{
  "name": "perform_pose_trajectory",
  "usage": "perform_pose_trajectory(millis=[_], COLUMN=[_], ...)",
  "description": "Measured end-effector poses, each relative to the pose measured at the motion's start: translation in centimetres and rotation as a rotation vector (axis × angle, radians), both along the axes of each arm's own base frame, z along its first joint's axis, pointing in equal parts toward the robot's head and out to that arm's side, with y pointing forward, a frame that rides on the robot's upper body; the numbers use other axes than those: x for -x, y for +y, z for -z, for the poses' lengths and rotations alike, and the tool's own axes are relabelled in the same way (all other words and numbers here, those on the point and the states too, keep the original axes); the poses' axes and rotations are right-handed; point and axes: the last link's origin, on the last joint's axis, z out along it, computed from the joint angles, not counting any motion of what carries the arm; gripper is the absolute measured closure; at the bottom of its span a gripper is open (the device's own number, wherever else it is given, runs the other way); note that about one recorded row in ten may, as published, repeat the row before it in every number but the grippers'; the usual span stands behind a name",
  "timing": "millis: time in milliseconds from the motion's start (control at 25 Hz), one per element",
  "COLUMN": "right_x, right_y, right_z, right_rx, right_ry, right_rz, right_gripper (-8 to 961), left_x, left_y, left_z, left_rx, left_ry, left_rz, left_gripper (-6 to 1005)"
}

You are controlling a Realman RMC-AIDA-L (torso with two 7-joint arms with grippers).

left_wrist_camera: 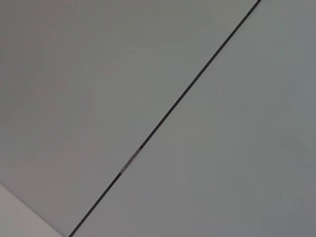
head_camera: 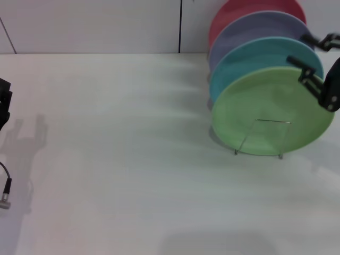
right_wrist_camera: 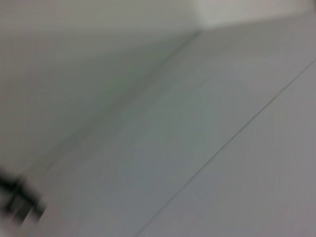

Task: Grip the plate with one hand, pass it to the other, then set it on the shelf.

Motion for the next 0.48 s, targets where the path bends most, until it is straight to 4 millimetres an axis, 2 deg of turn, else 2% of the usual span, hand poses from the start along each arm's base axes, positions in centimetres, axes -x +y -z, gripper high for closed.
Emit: perform_pose_trajectory(millis=[40, 160, 200, 280, 480], right_x=[0.0, 0.8, 1.0, 1.0, -0.7], right_y=[0.0, -1.4, -2.3, -2.7, -4.0], right_z=[0.0, -0.1, 0.0, 0.0, -1.0], right_rx=[0.000, -0.039, -0.100, -0.128, -0.226], right_ry=[0.000, 0.174, 0.297, 0.350, 0.615], right_rz=[0.000, -0.024, -0.014, -0.001, 0.142], right_gripper=[662, 656, 654, 651, 641], left_x=[0.1, 0.3, 0.5, 0.7, 1.5], left_y=[0.0, -0.1, -0.1, -0.2, -0.4], left_z=[-0.2, -0.7, -1.0, -1.4, -3.3], left_rx=[-0.003, -0.013, -0.021, -0.031, -0.074], left_ry=[0.008, 0.033, 0.047, 0.060, 0.129], left_rz=[0.003, 0.014, 0.018, 0.021, 0.040], left_gripper=[381, 381, 381, 381, 381])
